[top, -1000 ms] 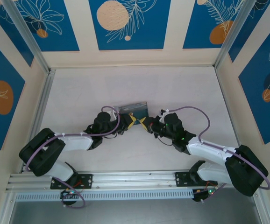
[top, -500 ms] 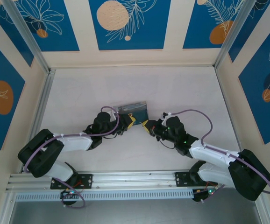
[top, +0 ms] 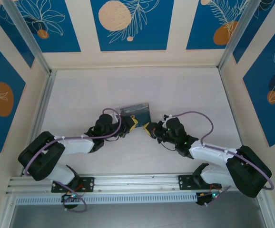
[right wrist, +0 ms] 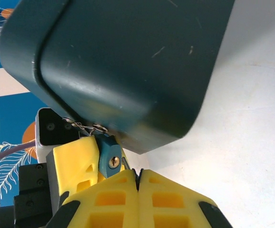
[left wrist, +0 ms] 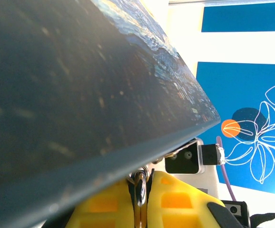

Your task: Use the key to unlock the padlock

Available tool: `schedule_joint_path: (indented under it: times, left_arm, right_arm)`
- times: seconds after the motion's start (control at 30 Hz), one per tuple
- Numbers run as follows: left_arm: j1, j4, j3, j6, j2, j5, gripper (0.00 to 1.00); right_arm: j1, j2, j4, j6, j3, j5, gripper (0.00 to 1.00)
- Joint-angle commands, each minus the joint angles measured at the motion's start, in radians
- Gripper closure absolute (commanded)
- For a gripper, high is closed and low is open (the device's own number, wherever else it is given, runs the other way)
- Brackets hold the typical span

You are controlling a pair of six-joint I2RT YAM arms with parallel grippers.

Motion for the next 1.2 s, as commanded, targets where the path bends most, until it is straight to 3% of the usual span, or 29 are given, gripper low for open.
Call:
schedule_joint_path:
  times: [0.0,1.17]
  left_arm:
    - [0.008,0.019,0.003,-0.008,-0.015,-0.015,1.0]
    - [0.007,0.021,-0.005,0.0,-0.014,-0.015,1.0]
  right_arm:
    - [0.008,0.016,0.033,0.001,0.039,0.008,1.0]
    - [0.013,0.06,0.051,-0.001,0.078,0.005,1.0]
